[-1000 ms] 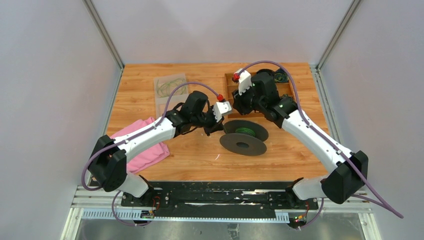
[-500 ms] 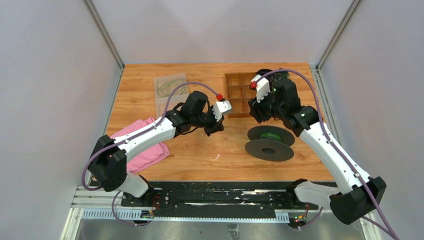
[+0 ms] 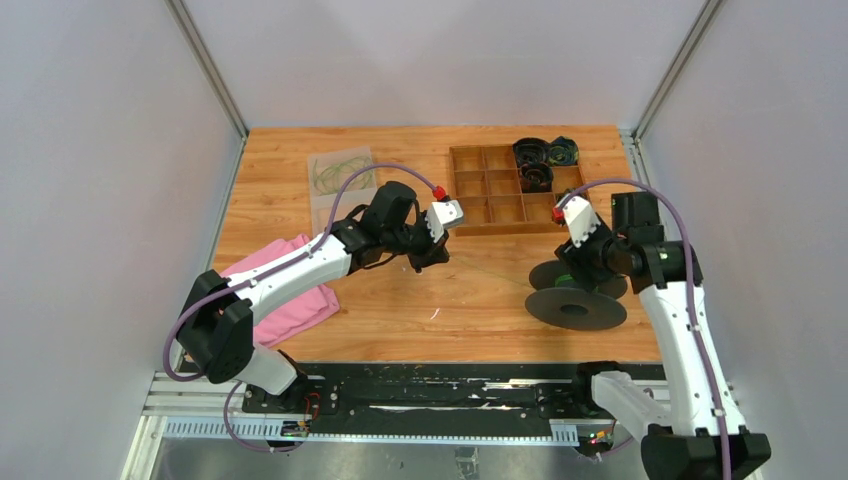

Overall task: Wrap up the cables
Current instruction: Place the cable reel at the center of the board.

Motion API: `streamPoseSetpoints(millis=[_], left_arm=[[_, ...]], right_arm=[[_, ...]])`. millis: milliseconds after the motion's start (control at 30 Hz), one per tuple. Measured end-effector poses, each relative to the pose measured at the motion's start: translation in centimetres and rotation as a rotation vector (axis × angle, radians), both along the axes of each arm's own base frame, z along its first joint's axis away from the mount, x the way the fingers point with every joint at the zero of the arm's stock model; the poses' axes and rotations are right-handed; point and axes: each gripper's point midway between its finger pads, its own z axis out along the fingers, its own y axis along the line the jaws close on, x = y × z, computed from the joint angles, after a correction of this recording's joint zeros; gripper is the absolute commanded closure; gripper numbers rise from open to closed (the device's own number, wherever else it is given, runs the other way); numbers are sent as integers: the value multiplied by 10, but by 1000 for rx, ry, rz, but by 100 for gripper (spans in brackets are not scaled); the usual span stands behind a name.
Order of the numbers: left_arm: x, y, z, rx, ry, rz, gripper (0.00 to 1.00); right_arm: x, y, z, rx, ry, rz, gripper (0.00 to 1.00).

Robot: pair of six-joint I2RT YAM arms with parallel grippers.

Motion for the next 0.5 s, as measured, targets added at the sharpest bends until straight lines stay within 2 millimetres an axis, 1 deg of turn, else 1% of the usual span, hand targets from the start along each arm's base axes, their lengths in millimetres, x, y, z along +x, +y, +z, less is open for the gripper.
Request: streamPoseSetpoints(millis=[100,167,233,300,367,500], left_arm=[[-1,-1,0,-3,2,-5,99],[-1,-1,0,-3,3,-5,100],[-1,-1,0,-3,3,-5,100],[-1,-1,0,-4,3,-6,100],[-1,-1,0,-4,3,-6,100],[-1,-1,0,-3,3,-6,100]], right_arm=[[-8,-3,-24,-35,100,42,45],[-6,-4,-40,-59,157,65,52],[-6,-6,-53,-79,206,86,55],[-1,-5,-57,-84,215,105,54],[-1,-3,-58,-77,221,124,54],[0,5,-53,-41,212,155,52]])
